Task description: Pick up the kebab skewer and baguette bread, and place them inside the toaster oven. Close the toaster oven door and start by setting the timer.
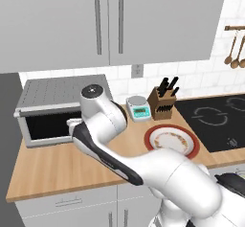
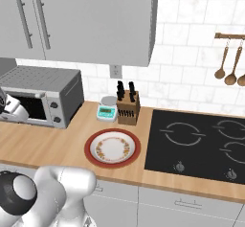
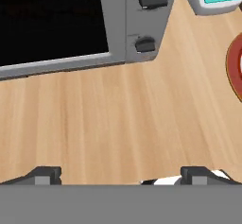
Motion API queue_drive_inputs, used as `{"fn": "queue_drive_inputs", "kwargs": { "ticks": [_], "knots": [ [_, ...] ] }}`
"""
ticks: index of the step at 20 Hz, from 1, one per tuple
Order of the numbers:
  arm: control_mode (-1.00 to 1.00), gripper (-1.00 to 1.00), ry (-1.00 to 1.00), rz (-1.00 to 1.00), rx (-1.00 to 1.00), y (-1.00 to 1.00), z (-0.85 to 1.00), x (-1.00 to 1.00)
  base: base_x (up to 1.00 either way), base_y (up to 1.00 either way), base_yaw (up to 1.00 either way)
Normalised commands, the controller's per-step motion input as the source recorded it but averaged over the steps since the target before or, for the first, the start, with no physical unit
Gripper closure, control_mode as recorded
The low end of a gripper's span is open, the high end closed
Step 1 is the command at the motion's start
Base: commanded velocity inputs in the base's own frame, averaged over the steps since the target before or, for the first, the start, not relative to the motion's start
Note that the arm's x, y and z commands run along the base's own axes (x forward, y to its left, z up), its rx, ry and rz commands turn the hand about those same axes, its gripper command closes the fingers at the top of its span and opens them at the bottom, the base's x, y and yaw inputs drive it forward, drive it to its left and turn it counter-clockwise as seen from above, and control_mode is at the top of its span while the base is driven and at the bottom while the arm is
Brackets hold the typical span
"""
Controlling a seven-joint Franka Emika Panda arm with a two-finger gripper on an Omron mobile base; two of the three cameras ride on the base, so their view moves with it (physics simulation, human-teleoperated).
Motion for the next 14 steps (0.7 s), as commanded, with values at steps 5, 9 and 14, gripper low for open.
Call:
{"fn": "queue_drive_inputs", "kwargs": {
  "ticks": [5,9,14],
  "knots": [
    [-1.00,-1.00,0.00,0.14,-0.09,-0.21,0.00,-0.19,0.00,0.00,0.00],
    [-1.00,-1.00,0.01,0.22,-0.19,-0.28,0.00,-0.06,0.00,0.00,0.00],
    [-1.00,-1.00,0.07,0.25,-0.34,-0.22,0.00,0.00,0.00,0.00,0.00]
  ]
}}
